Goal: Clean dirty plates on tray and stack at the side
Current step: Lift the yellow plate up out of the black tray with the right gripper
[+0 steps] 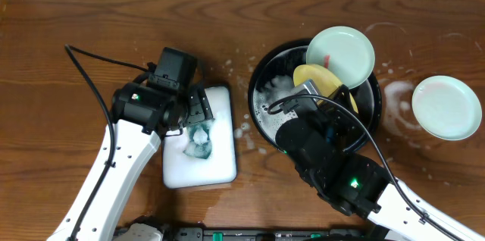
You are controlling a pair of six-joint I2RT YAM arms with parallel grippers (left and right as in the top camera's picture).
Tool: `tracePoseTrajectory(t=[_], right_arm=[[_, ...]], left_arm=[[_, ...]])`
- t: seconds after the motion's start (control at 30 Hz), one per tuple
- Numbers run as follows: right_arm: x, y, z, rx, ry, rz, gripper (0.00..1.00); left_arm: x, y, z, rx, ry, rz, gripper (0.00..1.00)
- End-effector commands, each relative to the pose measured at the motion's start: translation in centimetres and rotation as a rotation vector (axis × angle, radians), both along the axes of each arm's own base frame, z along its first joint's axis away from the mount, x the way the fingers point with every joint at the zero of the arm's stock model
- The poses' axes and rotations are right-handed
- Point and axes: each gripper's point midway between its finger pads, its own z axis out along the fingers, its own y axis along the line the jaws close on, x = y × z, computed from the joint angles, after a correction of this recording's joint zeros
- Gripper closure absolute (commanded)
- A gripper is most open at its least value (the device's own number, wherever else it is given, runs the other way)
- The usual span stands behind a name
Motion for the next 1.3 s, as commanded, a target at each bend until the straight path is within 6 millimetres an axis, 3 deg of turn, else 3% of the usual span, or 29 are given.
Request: tracePoseTrajectory(t=[0.0,0.3,1.27], right_arm=[[-0.2,-0.2,1.4,0.011,-0.036,-0.014,0.99],[-1.3,2.0,1.6,-0.011,-0.041,0.062,0.99],[-1.7,1.4,2.3,-0.043,-0.076,0.022,0.99]], left_arm=[[0.2,0.1,0.5,0.001,-0.015,-0.004,0.18],[0.2,0.1,0.5,0.001,-0.014,-0.004,0.18],[0.2,0.1,0.5,0.001,-0.014,-0.004,0.17]])
